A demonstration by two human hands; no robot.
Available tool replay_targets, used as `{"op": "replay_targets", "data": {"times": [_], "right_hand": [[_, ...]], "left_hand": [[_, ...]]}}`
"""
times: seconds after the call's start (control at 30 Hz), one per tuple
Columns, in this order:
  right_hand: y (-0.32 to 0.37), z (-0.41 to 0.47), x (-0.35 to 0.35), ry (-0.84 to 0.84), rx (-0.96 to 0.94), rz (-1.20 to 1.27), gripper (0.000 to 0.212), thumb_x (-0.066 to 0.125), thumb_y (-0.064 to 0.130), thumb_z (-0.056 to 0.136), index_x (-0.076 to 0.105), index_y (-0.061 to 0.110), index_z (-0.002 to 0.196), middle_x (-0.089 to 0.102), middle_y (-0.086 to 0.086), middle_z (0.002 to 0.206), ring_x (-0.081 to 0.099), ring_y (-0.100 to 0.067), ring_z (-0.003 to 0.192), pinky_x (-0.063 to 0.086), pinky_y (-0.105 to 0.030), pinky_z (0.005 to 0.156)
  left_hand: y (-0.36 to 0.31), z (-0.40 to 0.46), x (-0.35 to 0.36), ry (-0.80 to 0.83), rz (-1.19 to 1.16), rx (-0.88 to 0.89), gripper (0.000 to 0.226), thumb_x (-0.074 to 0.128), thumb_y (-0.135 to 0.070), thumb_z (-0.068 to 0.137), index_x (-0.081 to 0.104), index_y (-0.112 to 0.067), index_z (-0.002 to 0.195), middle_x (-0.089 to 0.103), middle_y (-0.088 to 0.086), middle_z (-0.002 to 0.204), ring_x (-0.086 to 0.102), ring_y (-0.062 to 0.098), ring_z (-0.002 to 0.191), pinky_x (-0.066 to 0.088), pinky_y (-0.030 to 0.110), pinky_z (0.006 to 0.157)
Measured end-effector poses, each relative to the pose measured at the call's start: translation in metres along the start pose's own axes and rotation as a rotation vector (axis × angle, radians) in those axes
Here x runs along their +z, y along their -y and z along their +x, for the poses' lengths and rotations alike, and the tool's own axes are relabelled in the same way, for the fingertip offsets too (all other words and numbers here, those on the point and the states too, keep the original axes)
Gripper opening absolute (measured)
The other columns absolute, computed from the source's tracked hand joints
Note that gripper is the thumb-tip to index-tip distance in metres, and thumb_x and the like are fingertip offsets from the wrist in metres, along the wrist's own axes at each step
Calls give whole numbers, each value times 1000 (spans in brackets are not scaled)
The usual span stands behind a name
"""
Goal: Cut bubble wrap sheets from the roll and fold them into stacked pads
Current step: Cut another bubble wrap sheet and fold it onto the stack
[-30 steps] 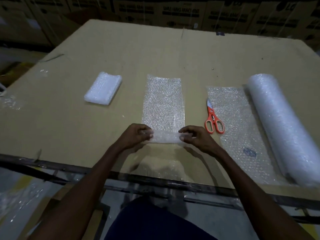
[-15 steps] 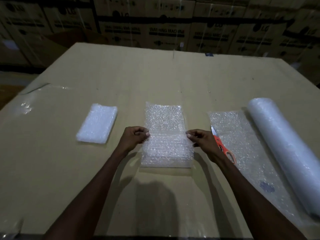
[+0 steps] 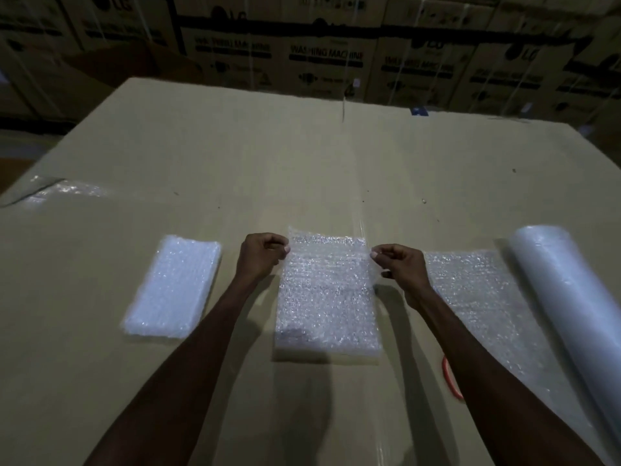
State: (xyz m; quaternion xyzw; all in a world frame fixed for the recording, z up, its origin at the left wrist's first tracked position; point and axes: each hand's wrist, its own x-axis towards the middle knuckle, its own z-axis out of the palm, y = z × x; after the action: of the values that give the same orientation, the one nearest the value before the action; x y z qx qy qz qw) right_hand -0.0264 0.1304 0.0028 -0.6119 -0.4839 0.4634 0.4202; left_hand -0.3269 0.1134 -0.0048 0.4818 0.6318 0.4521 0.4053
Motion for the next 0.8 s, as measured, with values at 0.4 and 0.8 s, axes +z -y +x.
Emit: {"op": "replay_targets", "data": {"times": [0.4,0.8], "right_hand": [[-15,73,24,-85,61,-67,11,86,10,80,76,12,85,75,-12,76,66,-23,64,53,-35,62],[-5,33,45,-238,-172,-419,35,77,21,90,70,10,123,74,-4,113,69,-14,95,52,-25,84]], "left_hand": [[10,54,25,-199,379,81,9,74,-23,84,78,-25,92,76,-8,89,69,10,83,52,26,77],[31,17,35,-167,537,399,42,65,-24,94,61,-12,135,61,3,138,62,18,118,48,32,96]]}}
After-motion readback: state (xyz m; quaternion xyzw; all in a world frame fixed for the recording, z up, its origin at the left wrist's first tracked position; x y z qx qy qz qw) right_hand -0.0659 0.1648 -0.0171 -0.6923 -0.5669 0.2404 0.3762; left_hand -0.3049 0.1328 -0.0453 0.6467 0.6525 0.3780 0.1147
